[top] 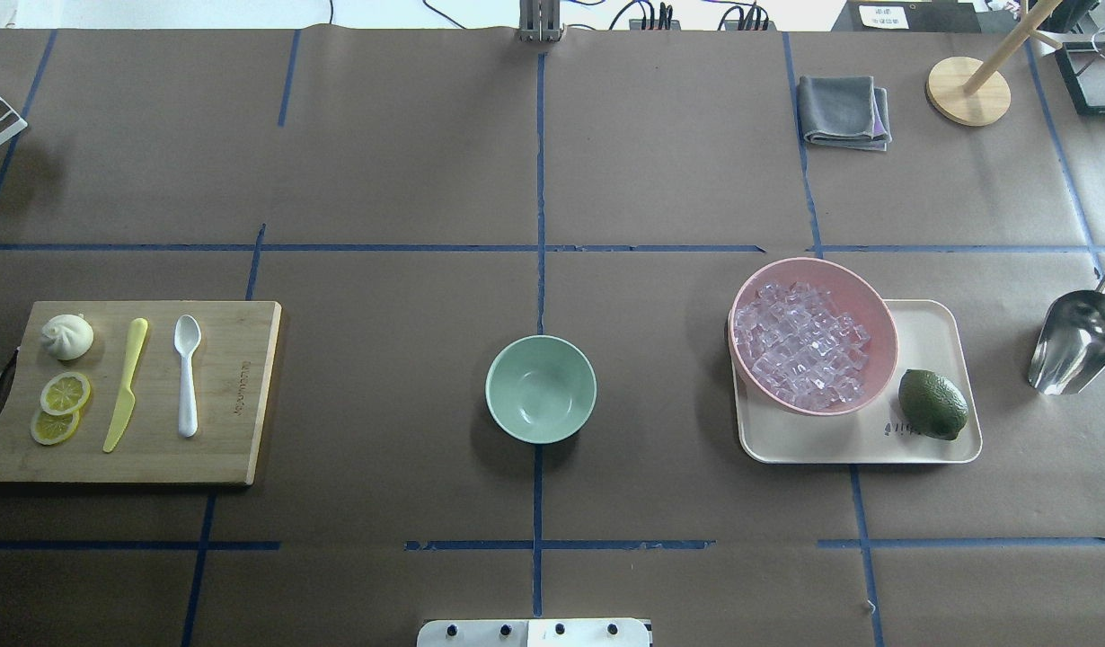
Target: Put spoon and ice into bowl
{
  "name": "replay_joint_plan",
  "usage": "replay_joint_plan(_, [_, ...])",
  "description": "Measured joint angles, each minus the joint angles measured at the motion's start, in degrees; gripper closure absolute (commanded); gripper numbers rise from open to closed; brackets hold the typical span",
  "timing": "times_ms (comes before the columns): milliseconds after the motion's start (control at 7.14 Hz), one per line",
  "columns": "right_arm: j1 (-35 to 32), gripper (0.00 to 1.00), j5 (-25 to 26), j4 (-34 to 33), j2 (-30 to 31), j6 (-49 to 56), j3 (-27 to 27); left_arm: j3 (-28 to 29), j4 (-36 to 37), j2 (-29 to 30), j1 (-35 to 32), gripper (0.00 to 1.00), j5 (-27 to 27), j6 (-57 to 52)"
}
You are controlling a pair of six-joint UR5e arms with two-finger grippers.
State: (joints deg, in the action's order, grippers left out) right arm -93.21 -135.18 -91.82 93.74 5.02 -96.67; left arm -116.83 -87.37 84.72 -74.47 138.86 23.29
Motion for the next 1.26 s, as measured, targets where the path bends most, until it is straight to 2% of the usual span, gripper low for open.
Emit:
replay_joint_plan(140, [0.02,0.00,-0.94,-0.01,0.00,-0.06,0.04,-1.63,-2.12,0.20,4.82,0.00,-2.23,9.42])
replay_joint_plan(420, [0.04,0.00,-1.98,-0.01,-0.12,-0.09,-0.14,-1.45,-10.81,0.29,14.14,0.00,-9.47,25.84])
replay_joint_plan(701, [0.08,0.00,-2.05,0.07,-0.26,-0.96,-0.30,2.67,-22.40,0.50,22.20,0.01,-16.78,37.92])
replay_joint_plan(981, [0.11,0.00,-2.09,0.14,-0.38,-3.69,-1.07,7.19,-30.11,2.23,27.96,0.02,-21.99,45.54])
replay_joint_plan(1261, [0.10,0.00,-2.13,0.15,-0.54,-4.42,-1.32,8.88,-31.42,3.26,31.95,0.04,-24.79,48.06])
